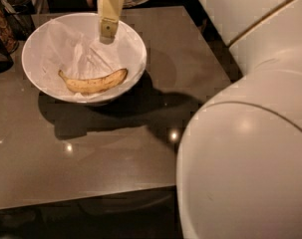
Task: Pick banana from white bowl
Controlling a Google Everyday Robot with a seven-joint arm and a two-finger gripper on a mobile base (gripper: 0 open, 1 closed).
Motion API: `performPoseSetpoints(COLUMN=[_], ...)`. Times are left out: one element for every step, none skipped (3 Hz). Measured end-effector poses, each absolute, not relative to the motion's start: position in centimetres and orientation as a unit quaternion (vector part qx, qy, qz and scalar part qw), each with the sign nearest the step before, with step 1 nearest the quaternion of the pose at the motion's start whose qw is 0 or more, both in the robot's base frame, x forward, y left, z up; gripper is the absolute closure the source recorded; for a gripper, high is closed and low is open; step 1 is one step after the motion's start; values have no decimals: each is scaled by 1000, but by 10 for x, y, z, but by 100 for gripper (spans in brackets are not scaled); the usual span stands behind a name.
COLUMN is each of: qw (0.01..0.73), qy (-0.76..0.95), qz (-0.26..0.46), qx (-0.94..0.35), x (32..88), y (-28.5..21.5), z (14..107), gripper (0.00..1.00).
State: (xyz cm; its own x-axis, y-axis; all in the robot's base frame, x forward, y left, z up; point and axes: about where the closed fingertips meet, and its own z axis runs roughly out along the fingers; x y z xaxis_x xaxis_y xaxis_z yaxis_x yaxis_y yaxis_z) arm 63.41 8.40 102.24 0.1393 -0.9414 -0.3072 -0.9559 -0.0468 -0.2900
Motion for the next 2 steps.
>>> performPoseSetpoints(qw=[215,214], qy=[669,686], qz=[39,59], qx=[-710,-693], x=[639,639], y=[111,125], z=[1020,1013], gripper=[9,12])
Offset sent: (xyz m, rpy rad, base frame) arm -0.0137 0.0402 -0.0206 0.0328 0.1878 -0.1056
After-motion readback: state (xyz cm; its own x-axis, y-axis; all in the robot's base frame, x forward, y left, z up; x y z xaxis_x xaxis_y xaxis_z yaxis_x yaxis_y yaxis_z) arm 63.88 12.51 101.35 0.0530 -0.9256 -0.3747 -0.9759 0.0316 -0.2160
